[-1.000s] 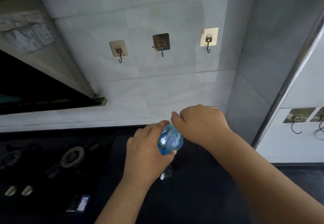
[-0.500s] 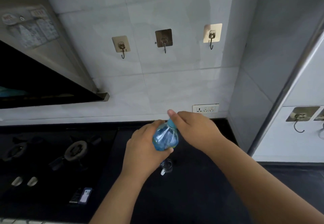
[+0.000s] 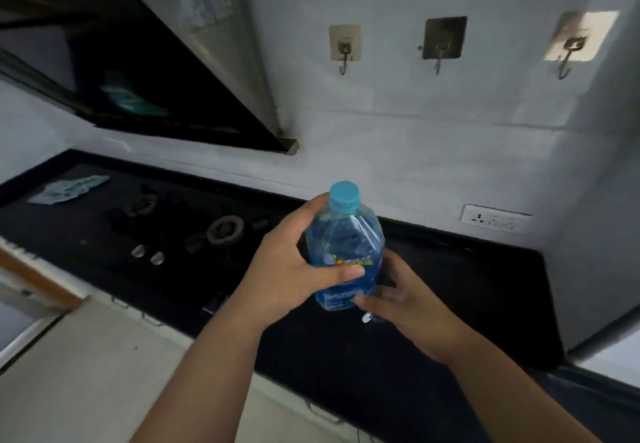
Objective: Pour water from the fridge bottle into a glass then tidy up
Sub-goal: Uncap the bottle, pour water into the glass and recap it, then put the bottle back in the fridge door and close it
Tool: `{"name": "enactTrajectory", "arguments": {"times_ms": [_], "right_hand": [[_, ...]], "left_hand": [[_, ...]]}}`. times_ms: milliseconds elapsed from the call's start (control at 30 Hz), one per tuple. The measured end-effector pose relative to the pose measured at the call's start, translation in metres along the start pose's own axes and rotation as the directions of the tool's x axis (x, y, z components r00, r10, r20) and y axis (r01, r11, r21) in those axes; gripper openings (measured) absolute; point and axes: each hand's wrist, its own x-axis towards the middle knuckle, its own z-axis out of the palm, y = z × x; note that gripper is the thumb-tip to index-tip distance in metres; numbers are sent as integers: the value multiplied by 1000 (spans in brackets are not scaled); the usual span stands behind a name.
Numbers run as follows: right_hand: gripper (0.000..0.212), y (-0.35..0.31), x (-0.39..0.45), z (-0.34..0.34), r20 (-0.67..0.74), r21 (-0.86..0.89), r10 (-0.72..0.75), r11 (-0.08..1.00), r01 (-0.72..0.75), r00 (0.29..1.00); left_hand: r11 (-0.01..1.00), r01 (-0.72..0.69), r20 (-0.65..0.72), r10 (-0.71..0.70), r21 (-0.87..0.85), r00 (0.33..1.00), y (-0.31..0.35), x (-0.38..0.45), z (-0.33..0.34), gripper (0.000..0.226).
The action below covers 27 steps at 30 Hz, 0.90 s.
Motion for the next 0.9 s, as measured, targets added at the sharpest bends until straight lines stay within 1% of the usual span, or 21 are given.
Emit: {"name": "enactTrajectory", "arguments": {"times_ms": [100,167,300,400,500,700,900], "right_hand": [[75,1,10,18,87,-12,7,1000,-6,996],[75,2,17,33,143,-31,18,999,-14,990],[73,6,30,66,261,-77,58,996,-39,964],[73,8,36,91,332,-97,88,994,-58,939],[74,11,42,117,361,-124,118,989,-78,925],[72,17,51,176,393,-182,140,981,-72,909],[71,17,63,250,446,-260,175,964,-61,877]], "left_hand": [[999,46,-65,-44,25,997,-9,-17,-17,92],[994,83,-139,-73,71,988,-18,-30,-29,93],[979,165,-265,-130,117,955,-34,-61,-52,96],[974,200,-357,-152,102,922,-43,-86,-71,93],[972,228,-408,-185,59,894,-51,-108,-88,92],[962,271,-492,-229,16,840,-66,-148,-125,92],[958,282,-543,-264,-50,798,-92,-187,-183,91]]}}
